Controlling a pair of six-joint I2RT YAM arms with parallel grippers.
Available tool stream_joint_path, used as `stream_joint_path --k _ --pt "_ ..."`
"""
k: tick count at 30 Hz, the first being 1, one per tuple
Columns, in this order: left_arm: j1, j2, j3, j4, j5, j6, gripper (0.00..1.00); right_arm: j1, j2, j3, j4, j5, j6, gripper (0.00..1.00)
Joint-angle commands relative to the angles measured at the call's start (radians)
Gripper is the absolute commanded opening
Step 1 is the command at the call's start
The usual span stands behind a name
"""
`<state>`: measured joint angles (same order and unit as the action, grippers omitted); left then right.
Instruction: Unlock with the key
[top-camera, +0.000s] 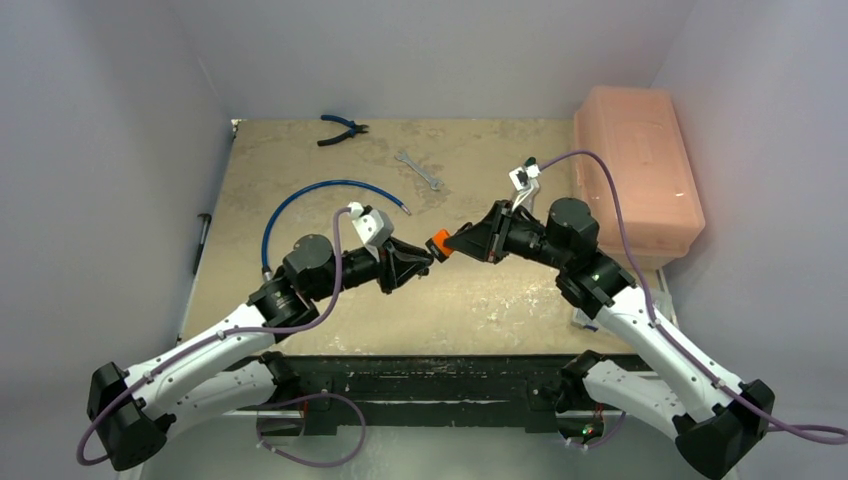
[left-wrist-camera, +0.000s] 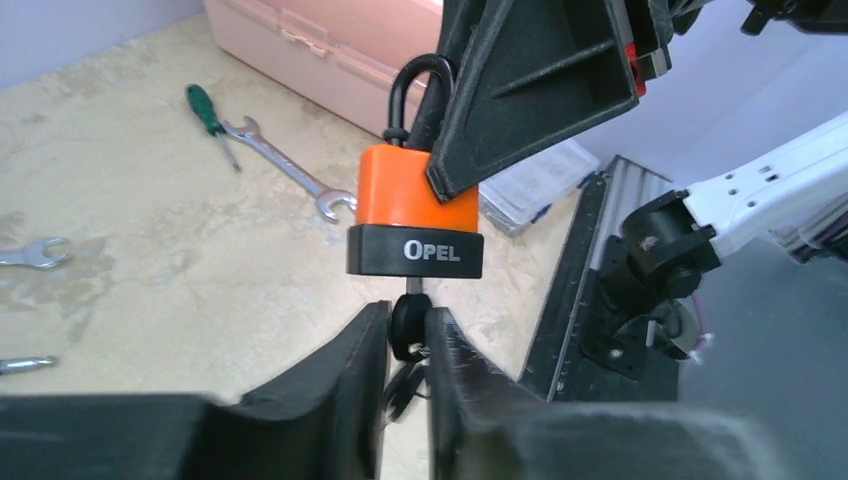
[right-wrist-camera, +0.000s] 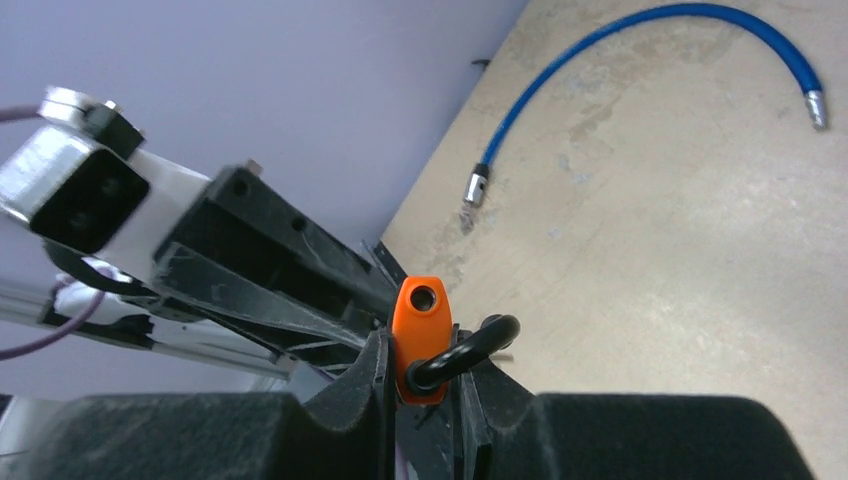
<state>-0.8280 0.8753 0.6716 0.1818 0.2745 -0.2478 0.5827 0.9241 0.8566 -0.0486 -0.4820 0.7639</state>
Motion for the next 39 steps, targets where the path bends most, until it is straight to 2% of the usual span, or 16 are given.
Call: stream_joint_path --k 1,2,4,6,8,9,12,19,29,35,39 --pt "0.021 -0.035 0.061 0.017 -0.073 0.063 0.38 -0.006 -0.014 0.029 -0.049 0.003 0.036 0.00" --pt "0.020 -0.017 0.090 -0.023 -0.044 0.063 0.48 -0.005 -0.017 0.033 -0.052 0.005 0.032 0.00" --pt "0.021 0.019 0.171 -0.128 0.020 0.083 0.60 -0.005 -0.024 0.041 -0.057 0.003 0.012 0.00" --pt "0.020 0.034 0.204 -0.178 0.064 0.080 0.68 -0.005 -0.034 0.045 -0.063 0.007 -0.002 0.00" --pt "0.020 0.018 0.195 -0.178 0.107 0.071 0.88 -0.005 -0.048 0.047 -0.066 0.009 -0.025 0.00" --pt "0.020 0.004 0.183 -0.165 0.124 0.062 0.93 -0.005 -0.056 0.047 -0.060 0.004 -0.044 0.00" --pt "0.021 -0.023 0.165 -0.135 0.176 0.035 0.98 -0.005 -0.089 0.032 -0.019 -0.040 -0.092 0.00" --pt "0.023 0.027 0.223 -0.114 0.318 -0.026 0.96 -0.005 -0.158 -0.025 0.111 -0.170 -0.148 0.00" --pt "0.023 0.132 0.320 -0.127 0.428 -0.088 0.76 -0.005 -0.191 -0.075 0.220 -0.244 -0.124 0.00" --pt "0.022 0.159 0.309 -0.130 0.441 -0.092 0.71 -0.006 -0.194 -0.074 0.236 -0.251 -0.121 0.00" --pt "0.023 0.177 0.306 -0.110 0.460 -0.107 0.58 -0.006 -0.193 -0.070 0.228 -0.251 -0.123 0.00"
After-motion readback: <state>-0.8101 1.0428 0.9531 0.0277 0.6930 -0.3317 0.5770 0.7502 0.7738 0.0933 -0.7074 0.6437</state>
